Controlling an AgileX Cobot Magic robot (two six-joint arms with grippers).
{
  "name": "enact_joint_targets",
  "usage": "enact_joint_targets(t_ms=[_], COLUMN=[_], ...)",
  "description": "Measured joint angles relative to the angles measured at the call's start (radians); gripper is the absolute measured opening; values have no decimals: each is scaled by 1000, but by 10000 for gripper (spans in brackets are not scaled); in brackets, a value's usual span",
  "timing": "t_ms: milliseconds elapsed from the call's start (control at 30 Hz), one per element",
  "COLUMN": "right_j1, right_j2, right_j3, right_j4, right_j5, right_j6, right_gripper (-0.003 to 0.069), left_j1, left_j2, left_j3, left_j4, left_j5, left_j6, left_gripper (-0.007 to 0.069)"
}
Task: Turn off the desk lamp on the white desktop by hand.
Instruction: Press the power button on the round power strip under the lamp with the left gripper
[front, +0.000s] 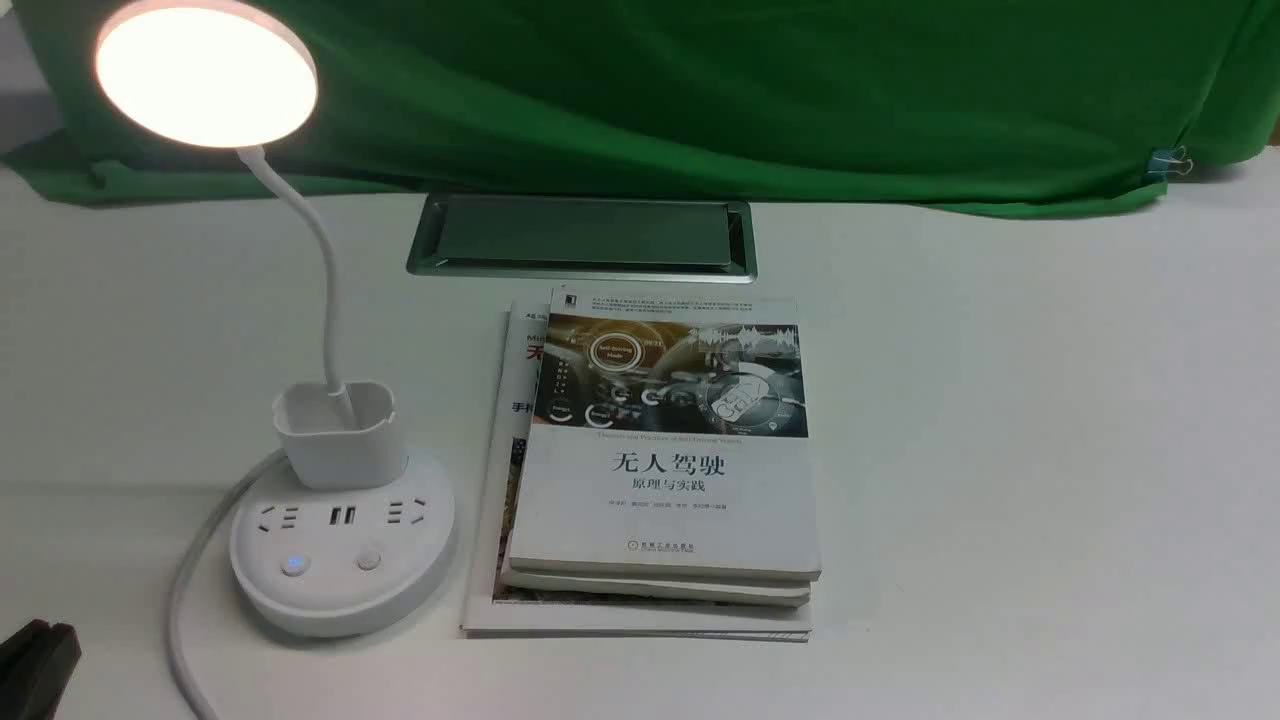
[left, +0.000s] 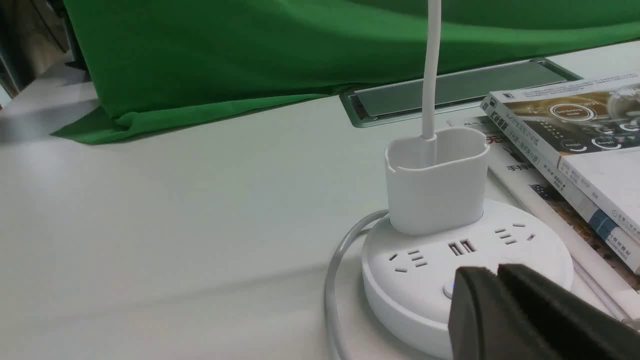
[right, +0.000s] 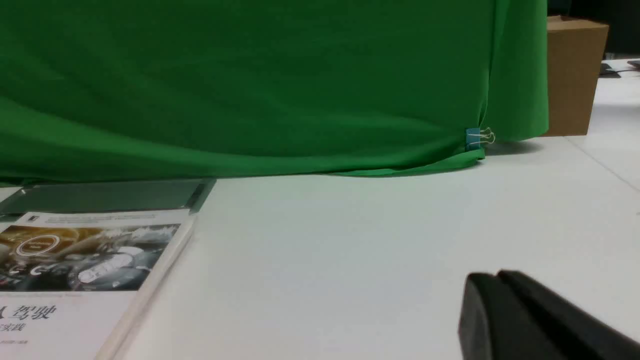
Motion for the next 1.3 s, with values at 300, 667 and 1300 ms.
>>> enact_joint_targets(t_ms=[300,667,1300], right_j1=[0,0,0], right_j2=[0,0,0], right_j3=[0,0,0], right_j4=[0,0,0], right_j5=[0,0,1], right_j6=[0,0,0], right_gripper=[35,35,35], left_j1=[0,0,0], left_j2=[0,0,0], left_j3=[0,0,0], left_j4=[0,14,1], left_j5=[0,-4,-360], left_j6=[0,33,17], left_gripper=[19,19,19])
